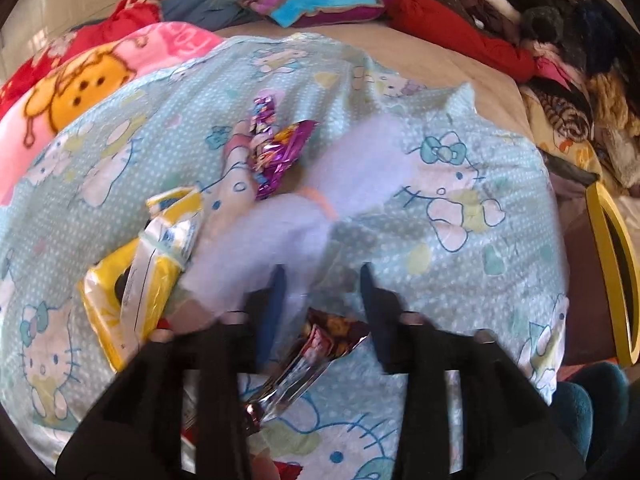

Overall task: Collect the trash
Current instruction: 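Carry the mesh bag and blue glove over the yellow bin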

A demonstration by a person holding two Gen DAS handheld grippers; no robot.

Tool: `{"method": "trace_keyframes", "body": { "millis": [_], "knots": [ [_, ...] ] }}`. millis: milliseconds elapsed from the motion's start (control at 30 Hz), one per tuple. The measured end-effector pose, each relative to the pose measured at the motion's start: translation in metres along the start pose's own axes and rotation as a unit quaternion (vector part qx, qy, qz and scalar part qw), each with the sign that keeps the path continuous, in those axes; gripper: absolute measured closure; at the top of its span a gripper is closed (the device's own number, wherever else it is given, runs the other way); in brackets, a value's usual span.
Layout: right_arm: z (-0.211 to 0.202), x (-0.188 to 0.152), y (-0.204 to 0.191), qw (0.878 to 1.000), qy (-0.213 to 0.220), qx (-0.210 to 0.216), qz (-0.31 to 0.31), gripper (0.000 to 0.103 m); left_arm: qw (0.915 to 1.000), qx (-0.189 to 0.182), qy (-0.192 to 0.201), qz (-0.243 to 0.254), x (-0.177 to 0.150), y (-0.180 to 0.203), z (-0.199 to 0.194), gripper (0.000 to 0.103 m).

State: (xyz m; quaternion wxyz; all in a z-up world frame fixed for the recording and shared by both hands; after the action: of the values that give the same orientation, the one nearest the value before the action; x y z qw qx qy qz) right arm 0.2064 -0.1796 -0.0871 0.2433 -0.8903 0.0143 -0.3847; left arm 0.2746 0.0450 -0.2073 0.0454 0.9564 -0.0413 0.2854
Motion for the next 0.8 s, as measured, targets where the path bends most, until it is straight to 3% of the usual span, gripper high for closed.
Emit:
{"method": "trace_keyframes", "body": {
  "millis": [100,167,200,267,367,633,800],
  "knots": [
    [-0.003,0.002,0.003,1.0,0.004,-0.001,0.004,0.089,0.9991,0.031,-0.006,0.028,0.001,0.003,0.005,0.07],
    [-0.006,0.004,0.006,1.0,0.006,-0.002,0.005,0.089,0.9988,0.044,-0.005,0.021,0.003,-0.002,0.007,0.082],
    [-0.008,0.005,0.008,1.0,0.008,-0.005,0.005,0.089,0.9986,0.051,-0.006,0.01,0.004,-0.008,0.008,0.094],
    [-0.012,0.009,0.013,1.0,0.012,-0.009,0.006,0.089,0.9985,0.052,-0.009,-0.011,0.006,-0.017,0.012,0.099],
    [-0.021,0.016,0.026,1.0,0.021,-0.018,0.014,0.089,0.9981,0.061,-0.004,0.008,0.008,-0.014,0.008,0.101],
    [-0.046,0.033,0.076,0.997,0.043,-0.063,0.031,0.089,0.9981,-0.01,0.06,-0.005,0.032,0.025,-0.038,0.103],
    [-0.058,0.035,0.11,0.994,0.048,-0.082,0.061,0.089,0.9953,-0.056,0.079,-0.004,0.043,0.063,-0.057,0.103]
  ]
}}
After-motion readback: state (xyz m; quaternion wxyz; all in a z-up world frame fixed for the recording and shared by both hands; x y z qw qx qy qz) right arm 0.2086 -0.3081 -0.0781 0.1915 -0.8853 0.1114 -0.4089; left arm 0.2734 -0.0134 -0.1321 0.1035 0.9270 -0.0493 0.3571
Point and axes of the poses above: each gripper's, at about its wrist camera, not at the fingertips, and z roughly the way its jaws point, y to its right, x to its top, the point moved 10 cm from there along z, roughly the way its jaws point, and after that the axes turned 1 degree about -x, right-handed, at the moved point
